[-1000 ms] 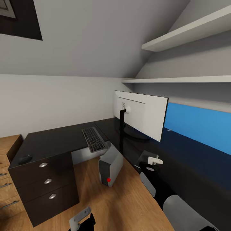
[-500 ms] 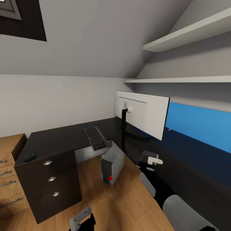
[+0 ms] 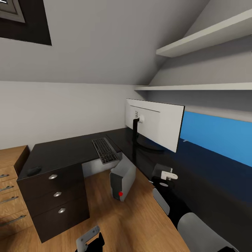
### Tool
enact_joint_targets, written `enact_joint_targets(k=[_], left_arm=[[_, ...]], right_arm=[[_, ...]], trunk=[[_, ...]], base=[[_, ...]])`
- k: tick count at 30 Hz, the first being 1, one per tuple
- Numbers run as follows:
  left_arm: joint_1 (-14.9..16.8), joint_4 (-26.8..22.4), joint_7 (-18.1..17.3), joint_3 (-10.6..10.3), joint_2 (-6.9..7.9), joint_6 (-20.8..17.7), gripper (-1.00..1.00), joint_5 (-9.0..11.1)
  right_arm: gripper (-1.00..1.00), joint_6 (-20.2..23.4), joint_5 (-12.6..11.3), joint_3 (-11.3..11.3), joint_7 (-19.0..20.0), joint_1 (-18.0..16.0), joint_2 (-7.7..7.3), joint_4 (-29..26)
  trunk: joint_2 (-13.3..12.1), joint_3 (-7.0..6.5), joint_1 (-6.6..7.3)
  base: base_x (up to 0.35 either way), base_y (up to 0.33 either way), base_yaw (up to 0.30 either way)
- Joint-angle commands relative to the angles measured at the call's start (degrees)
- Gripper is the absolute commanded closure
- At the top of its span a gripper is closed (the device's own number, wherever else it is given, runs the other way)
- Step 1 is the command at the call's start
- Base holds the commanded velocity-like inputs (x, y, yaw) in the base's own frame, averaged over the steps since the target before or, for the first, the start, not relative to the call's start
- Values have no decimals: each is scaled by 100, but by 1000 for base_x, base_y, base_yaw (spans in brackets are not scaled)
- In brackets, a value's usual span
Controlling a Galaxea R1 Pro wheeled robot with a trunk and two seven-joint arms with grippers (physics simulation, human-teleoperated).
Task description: In the bedroom, organize the workspace by keeping the computer under the desk, ensuring the monitor is on the desk, placing the keyboard on the desk next to the monitor, placing the mouse on the desk next to the keyboard, moving the folder from the swivel chair onto the desk next to the mouse, stacking the notebook on top of the folder with the pen on top of the notebook, and positioning the swivel chair next to the desk.
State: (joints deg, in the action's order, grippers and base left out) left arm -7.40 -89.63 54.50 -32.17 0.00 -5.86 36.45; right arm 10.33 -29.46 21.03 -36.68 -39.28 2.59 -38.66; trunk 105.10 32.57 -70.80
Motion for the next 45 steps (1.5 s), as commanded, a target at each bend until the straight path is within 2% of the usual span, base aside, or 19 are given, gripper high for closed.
enact_joint_targets(k=[1,4,9,36,45], left_arm=[[2,-11,26,0,0,-48,-100,1],[2,-11,31,-76,-3,-47,-100,-4],[2,-11,43,-242,0,-43,-100,-9],[2,-2,43,-273,0,-46,-100,-7],[2,-3,38,-278,0,-46,-100,-6]], right_arm=[[-100,30,-113,25,-41,-1,-4,227],[-100,30,-113,25,-41,-1,-4,227],[-100,30,-113,24,-41,-1,-4,227],[-100,-4,-104,37,-41,-1,-12,196],[-100,-6,-85,58,-56,-1,-12,45]], trunk=[[2,6,0],[2,6,0],[-198,-83,110],[-1281,-568,703],[-1281,-568,703]], base=[[-15,0,0],[-6,0,0],[-1,0,0],[0,0,0],[0,0,0]])
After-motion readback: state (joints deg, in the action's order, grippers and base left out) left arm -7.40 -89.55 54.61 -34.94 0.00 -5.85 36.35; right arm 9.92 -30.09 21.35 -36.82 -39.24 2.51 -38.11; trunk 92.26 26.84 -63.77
